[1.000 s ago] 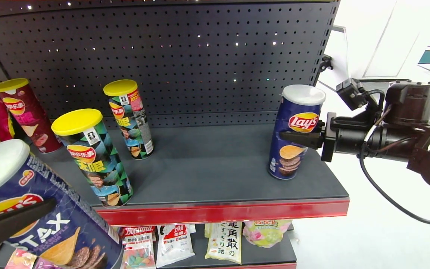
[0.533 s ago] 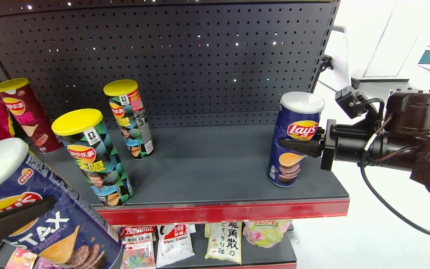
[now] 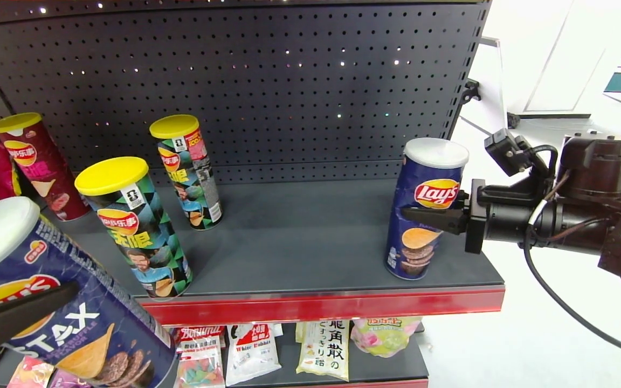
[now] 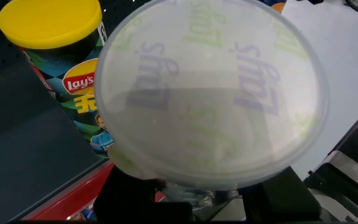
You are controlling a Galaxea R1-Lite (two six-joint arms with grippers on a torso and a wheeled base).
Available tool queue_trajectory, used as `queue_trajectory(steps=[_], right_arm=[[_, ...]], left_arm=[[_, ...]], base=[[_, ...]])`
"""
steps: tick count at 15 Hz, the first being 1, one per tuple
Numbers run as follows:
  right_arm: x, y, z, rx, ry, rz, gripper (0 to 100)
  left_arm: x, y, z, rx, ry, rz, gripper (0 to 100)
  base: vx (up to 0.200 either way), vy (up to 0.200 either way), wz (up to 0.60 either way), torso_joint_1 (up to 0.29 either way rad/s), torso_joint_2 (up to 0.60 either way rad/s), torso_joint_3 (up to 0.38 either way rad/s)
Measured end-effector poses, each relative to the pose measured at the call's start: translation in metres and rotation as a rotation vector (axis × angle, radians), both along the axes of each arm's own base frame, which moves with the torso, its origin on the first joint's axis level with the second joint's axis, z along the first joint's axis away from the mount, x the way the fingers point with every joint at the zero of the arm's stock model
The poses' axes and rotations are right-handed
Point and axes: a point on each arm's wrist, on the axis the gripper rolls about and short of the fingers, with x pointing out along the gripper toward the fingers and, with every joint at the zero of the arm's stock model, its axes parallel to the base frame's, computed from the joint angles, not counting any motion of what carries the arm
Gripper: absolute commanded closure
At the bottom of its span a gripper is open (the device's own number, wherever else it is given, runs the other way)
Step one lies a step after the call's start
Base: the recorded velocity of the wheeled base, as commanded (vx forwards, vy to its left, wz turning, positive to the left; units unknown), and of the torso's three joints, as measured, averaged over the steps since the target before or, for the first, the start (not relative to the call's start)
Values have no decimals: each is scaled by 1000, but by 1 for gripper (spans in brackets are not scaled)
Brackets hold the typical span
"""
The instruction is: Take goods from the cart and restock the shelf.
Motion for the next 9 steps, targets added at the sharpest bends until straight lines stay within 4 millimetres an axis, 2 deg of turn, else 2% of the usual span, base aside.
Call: queue_trajectory(steps=[9], right_arm=[[-5, 4, -7, -9, 17, 20, 100]], left_arm=[[0, 0, 0, 0, 1, 0, 100]], base=[[0, 0, 0, 0, 0, 0]])
